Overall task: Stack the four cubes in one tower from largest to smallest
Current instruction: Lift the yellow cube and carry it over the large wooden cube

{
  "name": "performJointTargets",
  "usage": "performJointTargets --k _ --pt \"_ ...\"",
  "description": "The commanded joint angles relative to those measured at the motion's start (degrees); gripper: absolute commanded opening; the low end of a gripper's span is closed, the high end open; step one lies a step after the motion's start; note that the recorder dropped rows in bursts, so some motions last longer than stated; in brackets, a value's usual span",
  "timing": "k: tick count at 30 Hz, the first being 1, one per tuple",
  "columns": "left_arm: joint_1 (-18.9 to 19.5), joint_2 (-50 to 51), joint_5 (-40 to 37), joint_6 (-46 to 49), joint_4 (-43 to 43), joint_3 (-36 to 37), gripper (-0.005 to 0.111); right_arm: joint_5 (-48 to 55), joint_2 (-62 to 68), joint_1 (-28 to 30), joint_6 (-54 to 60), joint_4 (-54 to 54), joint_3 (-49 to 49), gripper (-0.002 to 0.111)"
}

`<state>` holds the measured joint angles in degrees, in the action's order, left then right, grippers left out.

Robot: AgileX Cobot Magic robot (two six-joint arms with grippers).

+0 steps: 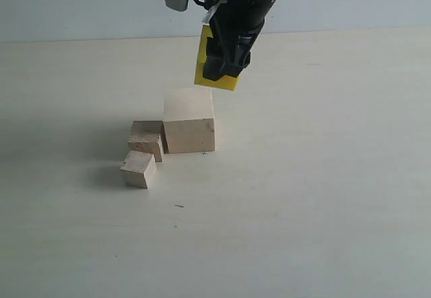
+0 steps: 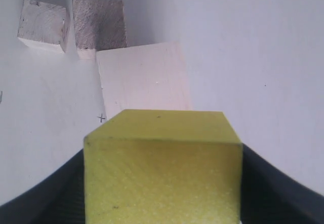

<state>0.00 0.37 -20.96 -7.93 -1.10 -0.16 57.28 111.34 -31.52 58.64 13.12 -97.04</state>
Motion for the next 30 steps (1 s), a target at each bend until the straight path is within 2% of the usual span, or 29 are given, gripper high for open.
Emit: performJointTargets --k 1,13,16,20,30 --pt "0.0 -0.4 0.4 0.2 -0.2 0.2 0.000 -0.8 -0.6 0.4 -5.5 0.1 -0.6 0.001" --pt "0.0 -0.4 0.4 0.2 -0.2 0.2 0.000 0.9 0.0 0.4 -4.7 -1.4 -2.6 0.001" --pt "0.0 -0.4 0.4 0.2 -0.2 0.2 0.000 4.8 1.8 0.4 -4.0 -1.2 -7.5 0.001" --pt "0.0 -0.4 0.4 0.2 -0.2 0.2 0.000 11.0 7.2 0.5 -4.9 2.7 -18.9 0.001" --pt "0.0 -0.4 0.4 0.2 -0.2 0.2 0.000 12.7 14.4 0.5 7.4 5.8 -21.1 0.001"
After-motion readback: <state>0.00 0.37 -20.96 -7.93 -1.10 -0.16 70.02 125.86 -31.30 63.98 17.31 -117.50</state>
